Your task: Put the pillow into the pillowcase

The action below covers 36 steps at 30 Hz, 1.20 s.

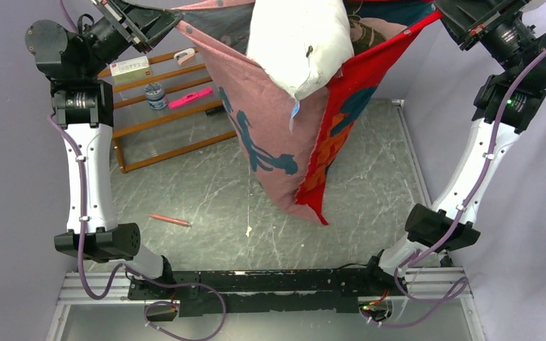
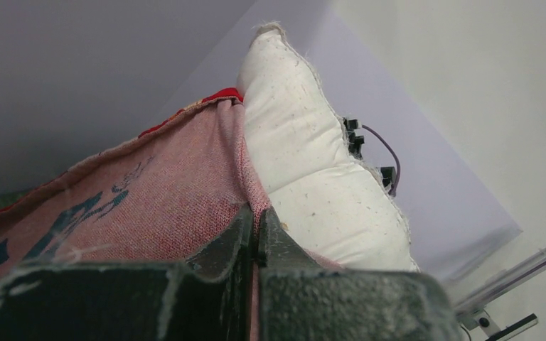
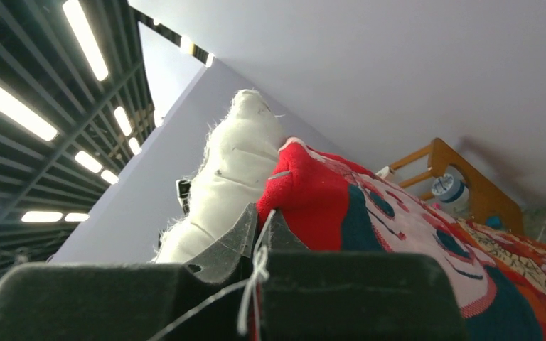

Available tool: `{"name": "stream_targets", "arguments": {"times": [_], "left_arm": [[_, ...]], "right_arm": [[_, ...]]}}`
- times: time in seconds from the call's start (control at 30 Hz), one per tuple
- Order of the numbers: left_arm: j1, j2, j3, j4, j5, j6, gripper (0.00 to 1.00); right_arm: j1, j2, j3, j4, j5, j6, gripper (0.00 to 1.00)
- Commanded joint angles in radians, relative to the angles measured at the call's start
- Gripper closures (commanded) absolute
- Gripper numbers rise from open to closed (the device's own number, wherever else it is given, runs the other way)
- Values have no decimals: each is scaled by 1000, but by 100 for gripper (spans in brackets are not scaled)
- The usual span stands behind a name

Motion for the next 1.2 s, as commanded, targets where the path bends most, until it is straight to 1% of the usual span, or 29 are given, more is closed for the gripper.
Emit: {"name": "stream_targets", "arguments": {"times": [0.0, 0.1, 0.2, 0.3, 0.33, 0.4, 0.47, 0.5, 0.57, 0.63, 0.7, 0.77, 0.83, 0.9, 0.93, 0.97, 1.0, 1.03, 1.07, 1.1, 1.13, 1.17], "left_arm": [[128, -88, -50, 87, -157, 77, 95], [117, -142, -98, 114, -143, 84, 95], [77, -189, -132, 118, -155, 92, 95], [26, -185, -94, 0, -202, 197, 95], [16, -174, -95, -14, -204, 210, 95], [-28, -153, -130, 21, -200, 202, 95], [-115, -112, -124, -1, -213, 235, 95], [-196, -89, -104, -44, -235, 291, 95], [-297, -58, -91, -88, -252, 337, 95], [-405, -77, -141, -88, -271, 369, 95], [-509, -139, -241, -87, -314, 405, 95], [-615, -208, -339, -62, -332, 408, 95], [-698, -262, -436, 22, -348, 378, 95], [-730, -273, -491, 201, -313, 295, 95], [-730, -257, -484, 276, -287, 248, 95], [-718, -224, -430, 297, -277, 237, 95], [-704, -180, -325, 255, -280, 274, 95], [-688, -111, -165, 146, -300, 336, 95], [-659, -1, 4, 51, -328, 383, 95], [-626, 85, 201, -16, -347, 398, 95], [-575, 175, 370, -45, -359, 374, 95], [-514, 236, 477, -19, -362, 300, 95]], "right_arm": [[-19, 7, 19, -265, 300, -262, 100], [118, -44, -52, -264, 273, -374, 100], [231, -96, -88, -231, 283, -432, 100], [267, -98, -40, -184, 326, -410, 100], [269, -93, -18, -159, 347, -393, 100], [270, -81, -12, -131, 408, -354, 100], [271, -64, -17, -108, 463, -316, 100], [271, -45, -7, -89, 471, -292, 100], [275, 15, 65, -109, 463, -299, 100], [282, 57, 111, -212, 449, -357, 100], [282, 61, 65, -191, 429, -364, 100], [281, 87, 77, -193, 454, -374, 100], [282, 160, 169, -224, 461, -362, 100], [282, 222, 246, -238, 434, -332, 100], [283, 228, 248, -239, 416, -328, 100], [290, 207, 221, -242, 408, -342, 100], [299, 184, 175, -240, 409, -365, 100], [305, 144, 123, -223, 409, -380, 100], [308, 90, 78, -191, 405, -379, 100], [307, 67, 68, -163, 405, -370, 100], [305, 62, 100, -149, 414, -361, 100], [304, 69, 155, -140, 435, -352, 100]]}}
